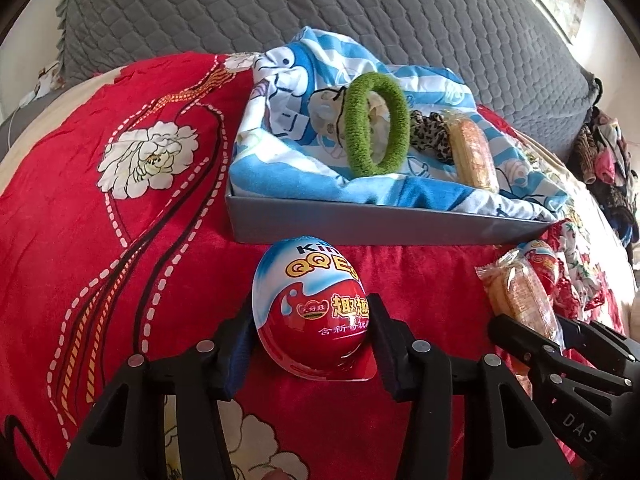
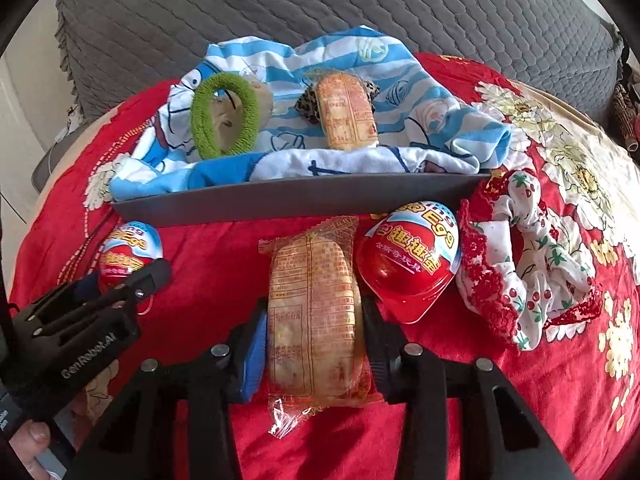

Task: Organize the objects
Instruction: 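Grasp the red egg with the left tool while the right tool grasps the bread package, then lift the red egg with the left tool while the right tool carries the bread package toward the tray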

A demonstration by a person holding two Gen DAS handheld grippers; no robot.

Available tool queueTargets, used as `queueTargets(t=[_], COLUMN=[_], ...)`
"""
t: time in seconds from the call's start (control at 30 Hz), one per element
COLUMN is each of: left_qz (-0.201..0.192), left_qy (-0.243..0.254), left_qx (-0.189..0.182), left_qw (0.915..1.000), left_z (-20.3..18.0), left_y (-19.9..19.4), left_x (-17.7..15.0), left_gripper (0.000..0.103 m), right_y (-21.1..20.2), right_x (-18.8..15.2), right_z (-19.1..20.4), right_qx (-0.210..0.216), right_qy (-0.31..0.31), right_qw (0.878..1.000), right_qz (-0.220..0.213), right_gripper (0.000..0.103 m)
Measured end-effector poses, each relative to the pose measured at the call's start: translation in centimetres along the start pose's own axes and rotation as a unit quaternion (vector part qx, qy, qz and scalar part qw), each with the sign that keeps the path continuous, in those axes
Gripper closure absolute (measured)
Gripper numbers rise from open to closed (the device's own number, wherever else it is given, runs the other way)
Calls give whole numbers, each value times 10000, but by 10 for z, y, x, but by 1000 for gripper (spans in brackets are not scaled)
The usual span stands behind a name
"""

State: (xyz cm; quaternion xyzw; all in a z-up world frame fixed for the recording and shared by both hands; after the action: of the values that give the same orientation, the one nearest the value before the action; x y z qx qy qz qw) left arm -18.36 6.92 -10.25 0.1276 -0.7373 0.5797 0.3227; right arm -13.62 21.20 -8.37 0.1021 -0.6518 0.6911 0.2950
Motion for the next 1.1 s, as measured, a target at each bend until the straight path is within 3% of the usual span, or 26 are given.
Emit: queueTargets(t=[0.6, 1.1], left_qz=[-37, -204], left_qy=[100, 291], left_qx=[-88, -86], left_qw=[9999, 9993], left_z=[-7, -22], left_y=[-8, -38], left_x=[-1, 13], left_gripper=[52, 52], right_y=[-9, -39], right_x=[3, 19], right_z=[3, 6], right_qx=[108, 170], right_qy=[36, -97], right_qw=[9999, 9987], right_qz=[-73, -479], right_gripper=[59, 60])
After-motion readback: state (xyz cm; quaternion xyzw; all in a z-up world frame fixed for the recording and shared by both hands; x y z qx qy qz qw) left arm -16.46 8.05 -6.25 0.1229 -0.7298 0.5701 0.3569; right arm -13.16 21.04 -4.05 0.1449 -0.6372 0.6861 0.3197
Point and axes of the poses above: each gripper's, at about its wrist camera, not at the fingertips, and y roughly the way its jaws point, z to its left, x to its top, the point moved 10 cm from there along y, roughly the way its jaws point, and after that the axes turned 8 degrees about y, right-handed, at the moved point
